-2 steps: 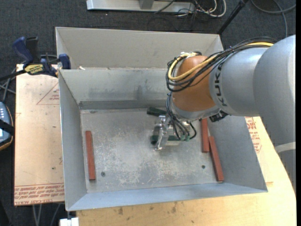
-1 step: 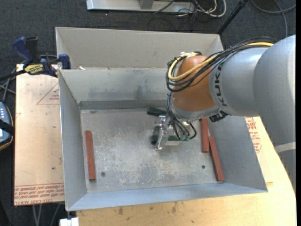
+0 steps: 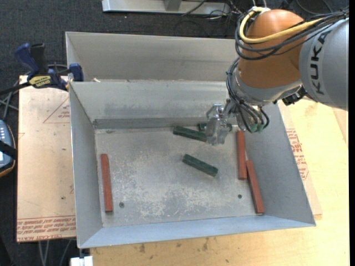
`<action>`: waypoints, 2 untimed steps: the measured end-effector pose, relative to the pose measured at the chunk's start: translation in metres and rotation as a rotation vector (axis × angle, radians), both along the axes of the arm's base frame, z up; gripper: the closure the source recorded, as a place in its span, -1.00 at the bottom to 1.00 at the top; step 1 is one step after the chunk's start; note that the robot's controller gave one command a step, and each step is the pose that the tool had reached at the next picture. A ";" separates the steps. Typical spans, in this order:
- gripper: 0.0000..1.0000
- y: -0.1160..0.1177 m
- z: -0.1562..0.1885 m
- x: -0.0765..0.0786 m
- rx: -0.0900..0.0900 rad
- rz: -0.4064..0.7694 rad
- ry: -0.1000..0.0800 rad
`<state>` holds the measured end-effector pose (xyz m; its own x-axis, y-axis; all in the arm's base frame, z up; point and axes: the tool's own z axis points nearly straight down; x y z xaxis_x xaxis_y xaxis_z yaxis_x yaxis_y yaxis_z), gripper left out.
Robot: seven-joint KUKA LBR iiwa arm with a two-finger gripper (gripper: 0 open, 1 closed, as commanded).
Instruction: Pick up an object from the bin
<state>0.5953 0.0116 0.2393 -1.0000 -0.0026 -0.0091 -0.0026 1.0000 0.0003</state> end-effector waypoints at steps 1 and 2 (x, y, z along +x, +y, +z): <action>1.00 0.000 -0.003 -0.001 0.001 0.000 0.006; -1.00 -0.016 -0.061 -0.002 0.001 -0.112 0.010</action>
Offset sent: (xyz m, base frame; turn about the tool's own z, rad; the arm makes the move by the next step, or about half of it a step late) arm -0.0017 -0.0169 -0.0596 0.1129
